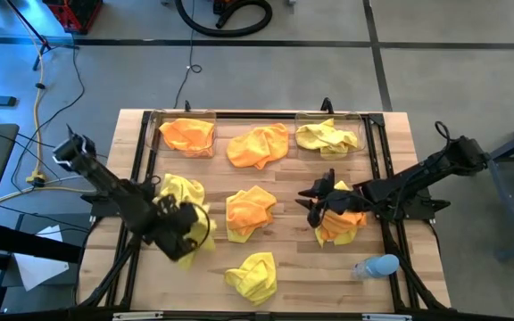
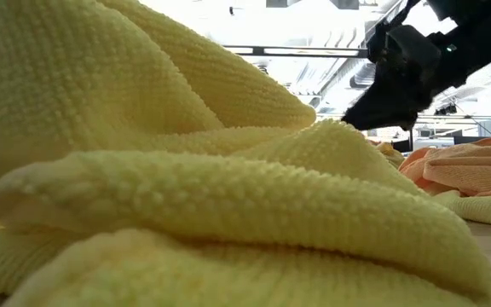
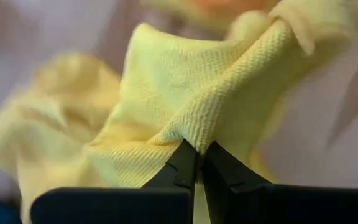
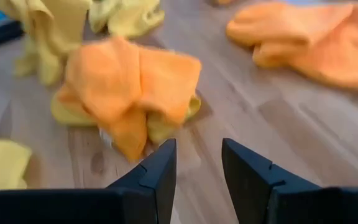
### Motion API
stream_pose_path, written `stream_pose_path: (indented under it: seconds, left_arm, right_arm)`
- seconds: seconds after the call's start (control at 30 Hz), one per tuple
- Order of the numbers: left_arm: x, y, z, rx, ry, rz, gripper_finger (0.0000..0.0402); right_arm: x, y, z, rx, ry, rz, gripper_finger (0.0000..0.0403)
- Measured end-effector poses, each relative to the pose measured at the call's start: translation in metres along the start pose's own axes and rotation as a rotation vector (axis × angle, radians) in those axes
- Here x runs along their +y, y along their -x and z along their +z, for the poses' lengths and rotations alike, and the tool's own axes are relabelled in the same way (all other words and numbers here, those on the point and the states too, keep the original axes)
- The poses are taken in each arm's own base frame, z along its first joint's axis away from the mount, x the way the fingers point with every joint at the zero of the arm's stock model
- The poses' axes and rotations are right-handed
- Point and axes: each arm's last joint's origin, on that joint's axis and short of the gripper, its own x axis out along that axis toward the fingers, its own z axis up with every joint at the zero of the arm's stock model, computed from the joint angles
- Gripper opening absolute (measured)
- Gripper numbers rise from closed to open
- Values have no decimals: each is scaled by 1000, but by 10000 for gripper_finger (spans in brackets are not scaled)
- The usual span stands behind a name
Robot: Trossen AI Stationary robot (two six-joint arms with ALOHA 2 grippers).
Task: Sort microfiber towel by color & place in baskets
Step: Put the bottom left yellow microfiber cloth into the right transparent bin
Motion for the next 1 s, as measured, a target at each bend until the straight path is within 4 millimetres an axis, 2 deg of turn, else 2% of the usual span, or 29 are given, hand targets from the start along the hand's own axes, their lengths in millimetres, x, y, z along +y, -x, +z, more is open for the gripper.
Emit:
stream_pose_path:
  seconds: [0.17,0.3,0.53,0.77,1.0]
  left_arm:
    - [24,20,39,-128,-32,-8,1]
    - [39,28,72,-187,-116,12,1]
    - [63,25,132,-358,-230,-64,0]
    - [100,13,168,-448,-237,-49,0]
    - [113,6,192,-570,-256,-152,0]
  right_arm:
    - [3,-1,15,-125,89,42,124]
    - [4,0,35,-301,163,68,132]
    - [3,-1,87,-483,261,38,201]
    - [9,-15,126,-479,351,8,289]
    - [10,-53,151,-359,450,-80,321]
